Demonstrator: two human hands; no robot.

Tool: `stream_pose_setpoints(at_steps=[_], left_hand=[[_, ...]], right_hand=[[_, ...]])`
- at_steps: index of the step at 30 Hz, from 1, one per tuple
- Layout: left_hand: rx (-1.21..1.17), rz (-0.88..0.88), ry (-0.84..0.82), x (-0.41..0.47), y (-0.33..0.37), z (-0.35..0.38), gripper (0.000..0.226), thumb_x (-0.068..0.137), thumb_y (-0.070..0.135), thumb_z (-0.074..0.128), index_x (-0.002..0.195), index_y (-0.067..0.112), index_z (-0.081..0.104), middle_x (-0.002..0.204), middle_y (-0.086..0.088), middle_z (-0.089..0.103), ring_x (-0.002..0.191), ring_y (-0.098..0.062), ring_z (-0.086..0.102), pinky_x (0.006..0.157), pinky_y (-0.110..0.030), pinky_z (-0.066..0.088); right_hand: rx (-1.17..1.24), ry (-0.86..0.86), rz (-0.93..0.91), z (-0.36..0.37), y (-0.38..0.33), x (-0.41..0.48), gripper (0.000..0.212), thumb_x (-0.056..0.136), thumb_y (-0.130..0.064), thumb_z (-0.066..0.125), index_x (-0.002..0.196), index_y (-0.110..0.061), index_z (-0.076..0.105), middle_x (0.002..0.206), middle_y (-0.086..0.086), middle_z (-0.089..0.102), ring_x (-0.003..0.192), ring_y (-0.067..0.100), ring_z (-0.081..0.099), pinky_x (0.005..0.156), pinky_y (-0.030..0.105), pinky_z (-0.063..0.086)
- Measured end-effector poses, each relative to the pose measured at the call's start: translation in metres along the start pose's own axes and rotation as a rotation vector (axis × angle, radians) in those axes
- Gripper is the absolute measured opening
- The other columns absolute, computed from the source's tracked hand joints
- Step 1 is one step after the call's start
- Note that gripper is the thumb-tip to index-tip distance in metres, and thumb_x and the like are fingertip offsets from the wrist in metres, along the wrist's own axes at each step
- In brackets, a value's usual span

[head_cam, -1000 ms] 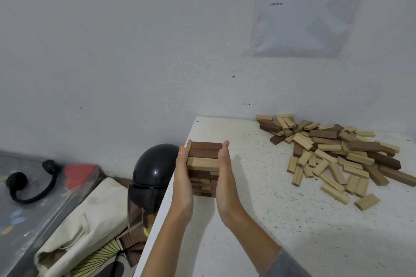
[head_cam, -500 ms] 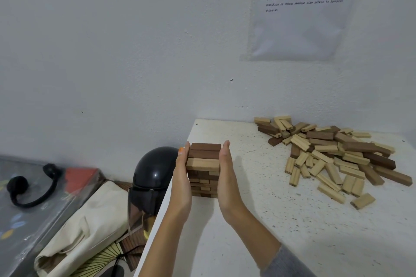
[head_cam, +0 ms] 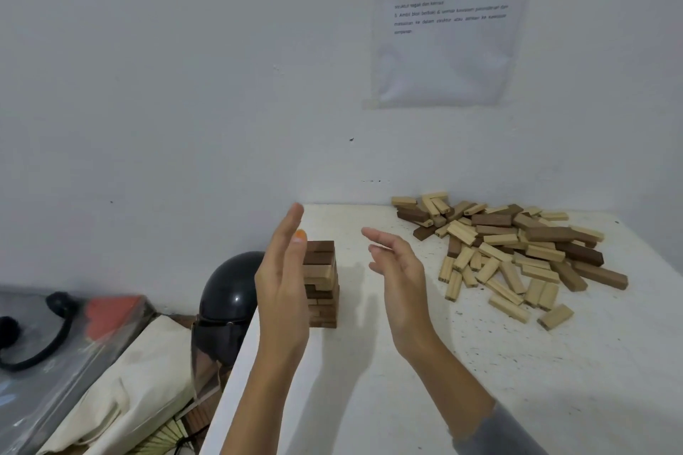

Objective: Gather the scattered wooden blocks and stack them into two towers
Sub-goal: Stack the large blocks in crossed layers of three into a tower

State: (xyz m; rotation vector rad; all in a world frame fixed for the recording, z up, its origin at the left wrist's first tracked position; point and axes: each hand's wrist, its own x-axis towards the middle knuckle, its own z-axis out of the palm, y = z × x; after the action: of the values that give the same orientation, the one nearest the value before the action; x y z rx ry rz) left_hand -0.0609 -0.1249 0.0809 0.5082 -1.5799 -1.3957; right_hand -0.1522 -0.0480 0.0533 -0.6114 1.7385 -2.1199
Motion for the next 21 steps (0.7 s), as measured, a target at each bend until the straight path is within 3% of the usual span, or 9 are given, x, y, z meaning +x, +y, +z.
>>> stream_pose_setpoints(at_steps=[3, 8, 11, 15, 21], left_hand=[[-0.008, 0.082, -0.067, -0.007, 0.006, 0.022, 0.035, 0.090, 0.023, 0.044, 0.118, 0.020, 0.065, 0.118, 0.006, 0.069, 0.113, -0.011, 0.062, 0.095, -0.022, 0.048], [0.014, 0.032, -0.278, -0.021, -0.003, 0.066, 0.025, 0.088, 0.018, 0.047, 0.092, 0.017, 0.071, 0.093, 0.006, 0.073, 0.090, -0.012, 0.068, 0.076, -0.016, 0.047], [0.035, -0.015, -0.390, -0.028, -0.015, 0.094, 0.025, 0.087, 0.018, 0.046, 0.087, 0.019, 0.072, 0.087, 0.006, 0.073, 0.086, -0.010, 0.066, 0.075, -0.020, 0.048], [0.040, -0.073, -0.480, -0.035, -0.032, 0.127, 0.025, 0.086, 0.019, 0.047, 0.086, 0.019, 0.072, 0.082, 0.007, 0.072, 0.081, -0.006, 0.065, 0.073, -0.022, 0.047], [0.057, -0.122, -0.571, -0.035, -0.055, 0.173, 0.022, 0.086, 0.021, 0.050, 0.085, 0.019, 0.072, 0.081, 0.003, 0.071, 0.081, -0.012, 0.066, 0.071, -0.025, 0.048]], right_hand=[[-0.053, 0.068, -0.015, -0.025, -0.006, 0.001, 0.031, 0.091, -0.002, 0.050, 0.095, -0.026, 0.070, 0.106, -0.011, 0.067, 0.105, 0.013, 0.058, 0.092, 0.031, 0.049], [-0.041, 0.129, -0.035, -0.072, -0.012, 0.003, 0.032, 0.090, 0.008, 0.045, 0.086, -0.011, 0.071, 0.081, 0.003, 0.072, 0.080, 0.014, 0.066, 0.075, 0.023, 0.052], [-0.050, 0.161, -0.034, -0.100, -0.008, 0.007, 0.031, 0.089, 0.008, 0.045, 0.085, -0.008, 0.071, 0.080, 0.005, 0.072, 0.074, 0.016, 0.065, 0.071, 0.024, 0.053], [-0.047, 0.220, -0.008, -0.138, -0.002, 0.010, 0.031, 0.090, 0.010, 0.044, 0.082, -0.006, 0.070, 0.075, 0.005, 0.071, 0.066, 0.011, 0.063, 0.062, 0.016, 0.051], [-0.159, 0.365, 0.059, -0.202, 0.011, 0.021, 0.032, 0.090, 0.010, 0.044, 0.083, -0.007, 0.070, 0.079, 0.010, 0.068, 0.066, 0.014, 0.060, 0.060, 0.021, 0.050]])
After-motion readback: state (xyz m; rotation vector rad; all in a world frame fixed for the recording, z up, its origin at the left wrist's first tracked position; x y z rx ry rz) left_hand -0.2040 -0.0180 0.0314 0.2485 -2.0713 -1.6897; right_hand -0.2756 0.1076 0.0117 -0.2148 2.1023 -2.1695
